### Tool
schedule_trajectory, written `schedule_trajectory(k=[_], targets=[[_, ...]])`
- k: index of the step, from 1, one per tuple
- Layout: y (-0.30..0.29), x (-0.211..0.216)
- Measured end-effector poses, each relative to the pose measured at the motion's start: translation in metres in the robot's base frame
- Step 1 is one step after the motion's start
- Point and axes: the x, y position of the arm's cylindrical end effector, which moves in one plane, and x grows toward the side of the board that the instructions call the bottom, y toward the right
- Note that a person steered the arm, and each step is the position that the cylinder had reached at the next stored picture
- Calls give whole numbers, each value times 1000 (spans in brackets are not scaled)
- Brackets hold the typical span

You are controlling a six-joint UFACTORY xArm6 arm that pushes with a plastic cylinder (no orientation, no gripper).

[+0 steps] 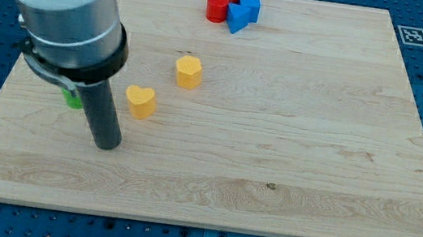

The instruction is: Move the yellow heart left bottom of the hexagon

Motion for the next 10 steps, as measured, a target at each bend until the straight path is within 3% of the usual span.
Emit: schedule_trajectory(k=[3, 6, 8, 10], targets=[[2, -34], [83, -60], [43, -62], [61, -54]])
